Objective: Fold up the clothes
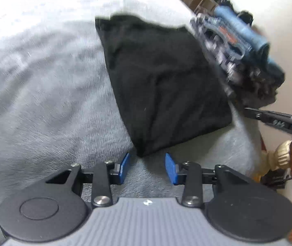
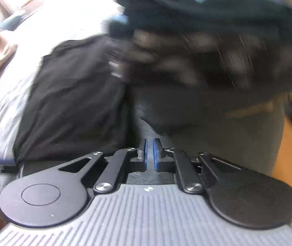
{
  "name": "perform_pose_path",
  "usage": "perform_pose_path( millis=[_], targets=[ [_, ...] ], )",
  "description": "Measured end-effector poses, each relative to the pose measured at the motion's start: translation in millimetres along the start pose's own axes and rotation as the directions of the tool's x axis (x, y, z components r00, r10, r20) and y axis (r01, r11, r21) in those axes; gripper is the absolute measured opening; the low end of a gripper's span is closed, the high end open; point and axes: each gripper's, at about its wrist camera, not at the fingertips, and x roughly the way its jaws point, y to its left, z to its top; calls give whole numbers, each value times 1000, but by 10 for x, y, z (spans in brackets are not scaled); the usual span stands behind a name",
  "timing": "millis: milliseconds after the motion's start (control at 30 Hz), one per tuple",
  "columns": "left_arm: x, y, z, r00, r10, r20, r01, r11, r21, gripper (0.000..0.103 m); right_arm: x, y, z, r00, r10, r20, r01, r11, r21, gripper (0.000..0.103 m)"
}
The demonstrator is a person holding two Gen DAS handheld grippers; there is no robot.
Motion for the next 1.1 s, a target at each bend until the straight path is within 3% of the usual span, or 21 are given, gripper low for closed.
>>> perform_pose_path(
  millis=[100,200,267,367,467,633,767,800,833,867,900,933,967,1000,1100],
  targets=[
    [-116,-53,95,997,-33,70,33,999,0,45,-70,321,51,998,29,58,-18,983,-181,6],
    [132,-146,314,996,-59,72,58,998,21,45,195,606,132,997,49,63,-30,962,-273,5],
    [330,-147,378,998,-55,32,55,998,23,45,392,655,146,1000,-7,28,15,955,-295,5],
    [568,-79,366,998,25,-60,-27,999,-34,36,568,628,99,989,-150,-17,135,933,-334,5],
    [415,-52,352,1000,25,-11,-25,998,-57,38,514,582,67,970,-243,-24,219,908,-358,5],
    [325,-131,544,996,-19,90,19,1000,7,46,309,783,141,986,-146,78,165,897,-411,5],
    [689,-112,781,998,-27,59,26,999,23,46,491,1012,228,993,-56,100,94,900,-426,5],
    [789,-90,830,999,-6,38,6,1000,18,43,567,1018,235,994,-57,88,89,903,-420,5],
    [846,-63,869,999,40,13,-40,999,16,28,623,1004,224,993,-86,75,110,902,-418,4],
    [832,-29,885,998,64,9,-65,998,20,22,663,978,207,988,-138,68,153,895,-419,4],
    [764,5,896,997,71,28,-71,997,15,28,679,930,202,981,-185,62,194,890,-413,3],
    [681,20,908,995,83,58,-84,996,6,41,654,868,198,973,-223,58,227,887,-402,5],
    [612,7,930,991,99,90,-101,995,13,46,614,803,191,964,-259,54,259,883,-392,5],
    [553,-13,957,987,109,120,-113,993,24,46,573,759,187,957,-285,54,283,877,-389,5],
    [598,-102,1150,989,58,139,-66,996,54,48,433,773,194,963,-248,103,269,885,-381,5]
  ],
)
